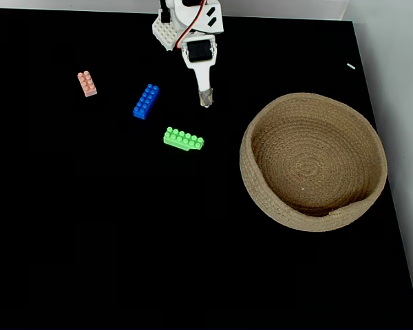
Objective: Place the lego blocks in the tray
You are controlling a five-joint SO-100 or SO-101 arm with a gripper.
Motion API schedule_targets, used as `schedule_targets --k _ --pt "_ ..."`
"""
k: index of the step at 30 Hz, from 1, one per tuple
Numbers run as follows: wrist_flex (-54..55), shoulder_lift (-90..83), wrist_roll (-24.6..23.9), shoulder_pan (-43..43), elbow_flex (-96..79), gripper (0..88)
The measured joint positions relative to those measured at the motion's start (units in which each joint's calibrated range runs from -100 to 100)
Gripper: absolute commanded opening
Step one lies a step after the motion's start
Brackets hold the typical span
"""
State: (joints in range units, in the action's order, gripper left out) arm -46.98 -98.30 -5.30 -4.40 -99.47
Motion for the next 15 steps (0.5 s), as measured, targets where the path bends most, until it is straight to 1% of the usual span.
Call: schedule_targets --k 4,6,7,10,13,15 --pt "0.0 0.0 0.0 0.0 0.0 0.3" --pt "0.0 0.0 -0.1 -0.1 0.0 9.0" --pt "-0.2 0.0 -0.6 -0.1 0.0 9.8" --pt "-0.6 0.2 -2.3 1.0 0.1 8.0" --pt "-0.6 3.8 -2.8 1.1 2.3 14.1" --pt "-0.6 8.7 -3.5 1.1 5.0 16.5"
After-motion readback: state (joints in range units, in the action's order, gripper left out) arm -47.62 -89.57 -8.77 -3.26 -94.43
